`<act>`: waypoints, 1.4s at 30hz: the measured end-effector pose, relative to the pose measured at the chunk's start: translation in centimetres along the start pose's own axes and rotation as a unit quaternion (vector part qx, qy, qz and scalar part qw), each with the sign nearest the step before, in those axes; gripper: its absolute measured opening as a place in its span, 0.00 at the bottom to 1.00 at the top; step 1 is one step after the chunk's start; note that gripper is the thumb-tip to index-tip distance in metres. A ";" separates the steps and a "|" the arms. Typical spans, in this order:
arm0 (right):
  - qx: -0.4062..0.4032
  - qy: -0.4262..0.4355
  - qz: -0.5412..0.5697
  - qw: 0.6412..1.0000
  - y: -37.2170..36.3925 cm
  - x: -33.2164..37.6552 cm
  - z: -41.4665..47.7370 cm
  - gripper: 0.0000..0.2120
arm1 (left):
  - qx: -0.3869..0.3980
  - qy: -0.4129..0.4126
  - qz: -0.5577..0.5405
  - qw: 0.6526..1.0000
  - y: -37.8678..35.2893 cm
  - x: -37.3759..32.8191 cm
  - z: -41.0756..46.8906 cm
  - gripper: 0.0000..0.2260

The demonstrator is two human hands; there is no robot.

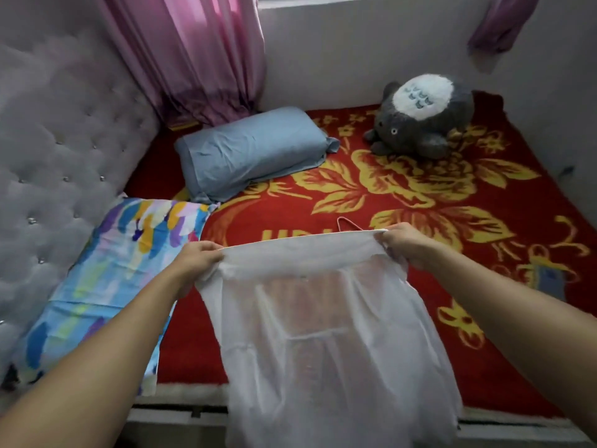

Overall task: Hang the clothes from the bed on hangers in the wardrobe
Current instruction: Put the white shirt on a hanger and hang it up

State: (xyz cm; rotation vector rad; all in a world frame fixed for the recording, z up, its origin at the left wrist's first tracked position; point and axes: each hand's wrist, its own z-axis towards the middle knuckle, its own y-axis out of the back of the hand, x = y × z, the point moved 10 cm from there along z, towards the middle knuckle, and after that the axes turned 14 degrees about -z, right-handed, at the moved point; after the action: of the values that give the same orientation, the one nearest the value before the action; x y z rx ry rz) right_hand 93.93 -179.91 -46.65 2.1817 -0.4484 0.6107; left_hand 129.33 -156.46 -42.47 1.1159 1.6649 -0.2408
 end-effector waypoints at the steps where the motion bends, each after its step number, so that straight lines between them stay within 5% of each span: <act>1: -0.008 -0.010 0.007 1.000 -0.5 0.0 2.4 0.10 | -0.012 -0.002 -0.002 1.000 -0.7 0.3 1.9 0.07; 12: -0.051 -0.047 -0.019 0.997 -8.5 -0.8 21.6 0.15 | -0.072 -0.027 0.024 0.997 -6.3 7.0 20.9 0.10; 15: -0.052 -0.041 -0.048 0.997 -10.5 -2.4 24.7 0.10 | -0.079 -0.023 0.033 0.996 -7.8 9.7 26.2 0.03; 19: -0.129 -0.142 -0.097 0.977 -9.9 -9.6 26.7 0.25 | -0.134 -0.003 0.097 0.986 -8.6 15.0 30.3 0.22; 23: -0.192 -0.300 -0.077 0.931 -10.0 -19.6 26.2 0.29 | -0.060 0.124 0.090 0.986 -11.3 24.0 30.8 0.35; 26: -0.211 -0.341 -0.052 0.914 -11.4 -22.9 26.6 0.34 | -0.039 0.133 0.118 0.983 -12.5 27.7 31.5 0.40; 29: -0.247 -0.328 -0.013 0.912 -11.1 -23.1 28.1 0.33 | -0.060 0.136 0.077 0.986 -12.8 28.6 32.3 0.29; 32: -0.250 -0.282 0.079 0.923 -11.1 -21.3 30.2 0.19 | -0.041 0.136 -0.031 0.989 -13.7 27.9 32.7 0.13; 36: -0.212 -0.175 0.200 0.940 -11.9 -14.8 32.9 0.14 | 0.010 0.107 -0.107 0.988 -14.3 24.5 33.0 0.11; 42: -0.332 0.038 0.131 0.933 -6.2 -1.6 31.1 0.13 | -0.003 0.056 -0.152 0.987 -11.8 17.4 32.5 0.16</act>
State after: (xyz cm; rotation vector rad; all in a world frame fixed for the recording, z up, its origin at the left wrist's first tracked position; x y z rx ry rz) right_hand 104.32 -200.38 -68.65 1.4604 -0.7842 0.5767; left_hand 141.57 -174.13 -74.71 0.8807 1.9339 -0.3729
